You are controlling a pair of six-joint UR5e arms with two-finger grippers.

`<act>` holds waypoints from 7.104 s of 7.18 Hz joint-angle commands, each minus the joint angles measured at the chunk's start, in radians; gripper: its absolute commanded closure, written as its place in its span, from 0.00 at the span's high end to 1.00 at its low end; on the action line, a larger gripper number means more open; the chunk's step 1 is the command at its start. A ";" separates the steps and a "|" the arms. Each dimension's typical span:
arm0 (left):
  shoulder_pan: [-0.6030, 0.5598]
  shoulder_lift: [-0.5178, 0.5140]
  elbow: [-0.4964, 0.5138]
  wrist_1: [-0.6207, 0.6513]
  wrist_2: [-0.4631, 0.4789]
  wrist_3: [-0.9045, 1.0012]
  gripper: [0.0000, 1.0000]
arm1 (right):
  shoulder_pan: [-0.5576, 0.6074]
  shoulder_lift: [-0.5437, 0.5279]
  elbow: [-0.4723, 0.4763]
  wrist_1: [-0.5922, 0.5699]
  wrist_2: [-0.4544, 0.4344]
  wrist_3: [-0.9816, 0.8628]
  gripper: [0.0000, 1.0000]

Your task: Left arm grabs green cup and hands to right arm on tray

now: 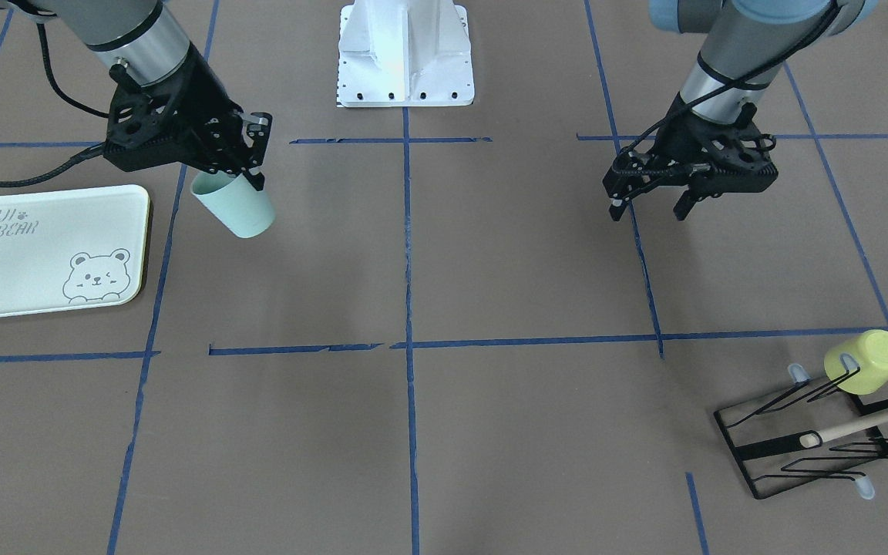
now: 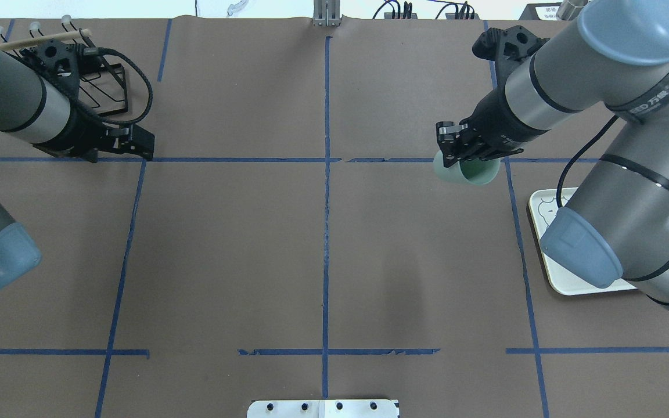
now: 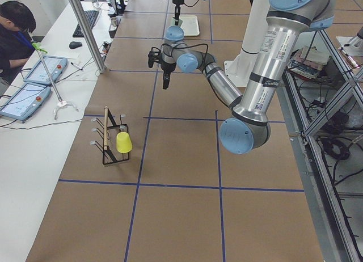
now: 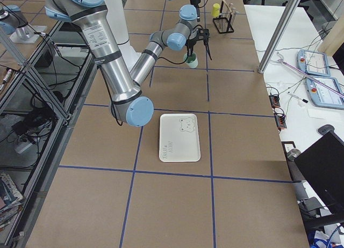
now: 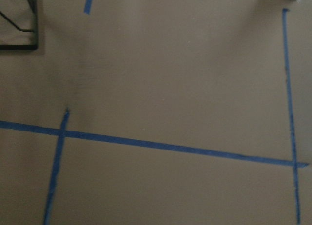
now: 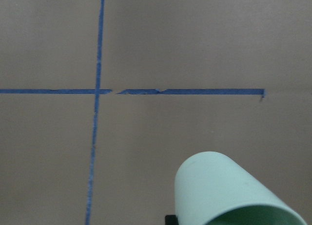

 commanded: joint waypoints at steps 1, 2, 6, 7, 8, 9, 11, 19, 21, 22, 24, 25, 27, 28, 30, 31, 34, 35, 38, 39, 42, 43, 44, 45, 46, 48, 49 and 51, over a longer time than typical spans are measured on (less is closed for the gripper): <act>-0.125 0.126 -0.062 0.136 -0.068 0.343 1.00 | 0.116 -0.028 0.030 -0.208 0.001 -0.360 0.00; -0.243 0.203 -0.051 0.137 -0.168 0.501 1.00 | 0.158 -0.108 0.031 -0.210 0.002 -0.507 0.00; -0.667 0.357 0.223 0.134 -0.370 1.063 1.00 | 0.381 -0.353 0.028 -0.202 0.109 -0.861 0.00; -0.695 0.366 0.271 0.134 -0.367 1.096 1.00 | 0.397 -0.400 0.030 -0.199 0.119 -0.865 0.00; -0.700 0.386 0.270 0.134 -0.367 1.090 1.00 | 0.397 -0.443 0.022 -0.146 0.116 -0.853 0.00; -0.698 0.392 0.271 0.133 -0.369 1.087 1.00 | 0.396 -0.494 0.016 -0.093 0.117 -0.839 0.03; -0.698 0.392 0.271 0.133 -0.370 1.086 1.00 | 0.374 -0.558 -0.065 0.111 0.114 -0.723 0.01; -0.698 0.389 0.280 0.133 -0.372 1.073 1.00 | 0.069 -0.491 -0.113 0.132 -0.022 -0.522 0.00; -0.697 0.389 0.283 0.133 -0.372 1.073 1.00 | 0.066 -0.490 -0.139 0.137 -0.021 -0.533 0.05; -0.697 0.386 0.291 0.131 -0.372 1.075 1.00 | 0.066 -0.482 -0.166 0.141 -0.021 -0.533 0.12; -0.697 0.386 0.290 0.131 -0.372 1.075 1.00 | 0.064 -0.476 -0.177 0.143 -0.022 -0.521 0.76; -0.697 0.386 0.290 0.131 -0.372 1.075 1.00 | 0.064 -0.476 -0.179 0.146 -0.022 -0.520 1.00; -0.698 0.388 0.289 0.131 -0.373 1.075 1.00 | 0.066 -0.474 -0.139 0.146 0.001 -0.526 1.00; -0.697 0.388 0.290 0.131 -0.373 1.075 1.00 | 0.080 -0.474 -0.087 0.132 -0.001 -0.524 1.00; -0.697 0.383 0.289 0.131 -0.373 1.076 1.00 | 0.217 -0.483 -0.036 0.060 0.030 -0.638 1.00; -0.698 0.384 0.288 0.128 -0.372 1.076 1.00 | 0.329 -0.487 -0.035 -0.028 0.074 -0.826 1.00; -0.697 0.391 0.323 0.074 -0.372 1.076 1.00 | 0.582 -0.644 -0.042 -0.092 0.093 -1.173 1.00; -0.697 0.391 0.325 0.073 -0.370 1.082 1.00 | 0.631 -0.716 -0.045 -0.087 0.131 -1.190 1.00; -0.698 0.406 0.331 0.056 -0.358 1.073 1.00 | 0.643 -0.741 -0.064 -0.084 0.136 -1.184 1.00; -0.698 0.406 0.334 0.056 -0.357 1.073 1.00 | 0.643 -0.741 -0.064 -0.084 0.136 -1.182 1.00; -0.698 0.443 0.310 0.051 -0.355 1.076 1.00 | 0.643 -0.734 -0.078 -0.086 0.136 -1.185 1.00; -0.698 0.444 0.309 0.051 -0.355 1.076 1.00 | 0.643 -0.735 -0.084 -0.084 0.136 -1.187 1.00; -0.698 0.444 0.309 0.051 -0.355 1.076 1.00 | 0.643 -0.734 -0.087 -0.086 0.136 -1.187 1.00; -0.698 0.446 0.308 0.051 -0.355 1.076 1.00 | 0.643 -0.732 -0.087 -0.084 0.136 -1.188 1.00; -0.698 0.444 0.308 0.051 -0.355 1.076 1.00 | 0.643 -0.732 -0.087 -0.086 0.136 -1.188 1.00; -0.698 0.446 0.308 0.051 -0.355 1.076 1.00 | 0.643 -0.732 -0.087 -0.084 0.136 -1.191 1.00; -0.698 0.446 0.308 0.051 -0.354 1.076 1.00 | 0.643 -0.732 -0.087 -0.084 0.136 -1.192 1.00; -0.700 0.447 0.291 0.051 -0.354 1.076 1.00 | 0.643 -0.734 -0.087 -0.084 0.136 -1.192 1.00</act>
